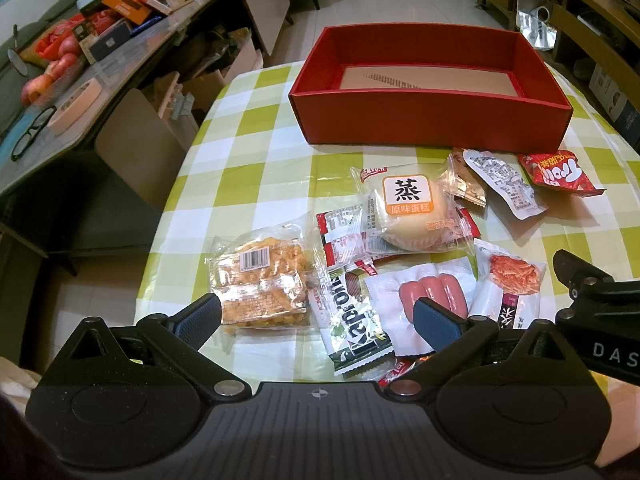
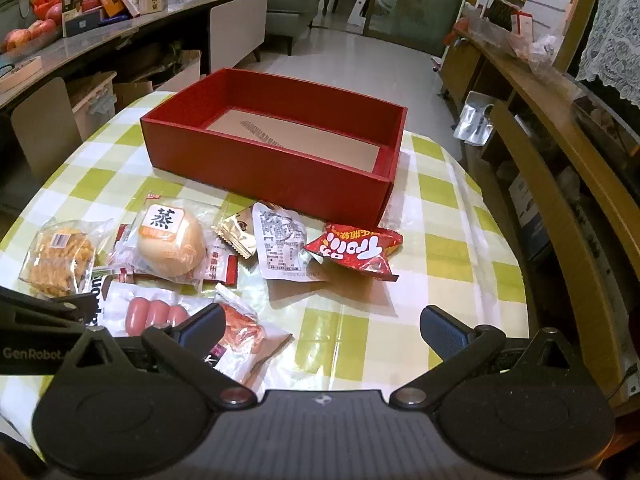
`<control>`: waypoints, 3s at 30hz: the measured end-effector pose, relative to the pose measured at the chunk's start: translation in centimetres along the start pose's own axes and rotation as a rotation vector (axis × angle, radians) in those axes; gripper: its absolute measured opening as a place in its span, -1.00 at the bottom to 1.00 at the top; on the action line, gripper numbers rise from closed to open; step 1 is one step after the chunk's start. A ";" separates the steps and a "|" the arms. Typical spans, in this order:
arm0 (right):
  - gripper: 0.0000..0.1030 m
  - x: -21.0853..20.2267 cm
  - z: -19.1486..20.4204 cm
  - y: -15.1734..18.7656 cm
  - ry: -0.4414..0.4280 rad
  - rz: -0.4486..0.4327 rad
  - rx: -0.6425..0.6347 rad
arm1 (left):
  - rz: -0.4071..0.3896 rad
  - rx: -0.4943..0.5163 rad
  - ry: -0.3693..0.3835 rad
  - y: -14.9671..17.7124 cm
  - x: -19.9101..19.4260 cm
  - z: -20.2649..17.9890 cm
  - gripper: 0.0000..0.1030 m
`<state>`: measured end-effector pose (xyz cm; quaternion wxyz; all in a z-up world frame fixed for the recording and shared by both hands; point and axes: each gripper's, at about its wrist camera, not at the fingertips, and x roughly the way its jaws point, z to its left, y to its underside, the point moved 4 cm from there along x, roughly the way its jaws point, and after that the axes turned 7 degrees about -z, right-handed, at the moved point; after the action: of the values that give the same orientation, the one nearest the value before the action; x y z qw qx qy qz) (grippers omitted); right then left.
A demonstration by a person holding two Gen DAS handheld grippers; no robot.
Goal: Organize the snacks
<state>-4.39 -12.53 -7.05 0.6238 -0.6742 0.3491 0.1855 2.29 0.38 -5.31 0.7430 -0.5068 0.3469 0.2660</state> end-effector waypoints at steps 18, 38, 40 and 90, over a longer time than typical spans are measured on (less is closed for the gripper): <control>1.00 0.3 0.0 0.3 -0.011 0.019 0.009 | -0.002 0.001 -0.002 0.0 0.0 0.0 1.00; 1.00 1.1 0.1 0.8 -0.022 0.060 0.009 | 0.008 0.012 -0.006 0.4 0.3 0.3 1.00; 1.00 1.2 0.2 0.9 -0.030 0.071 0.016 | 0.007 0.015 -0.005 0.4 0.2 0.3 1.00; 0.10 4.1 4.4 3.6 -0.279 0.318 0.082 | 0.130 -0.024 0.083 1.4 3.1 3.0 1.00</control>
<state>-3.23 -9.16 -13.09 0.6559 -0.5526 0.3683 0.3588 3.89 3.78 -7.78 0.7030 -0.5028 0.4064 0.2963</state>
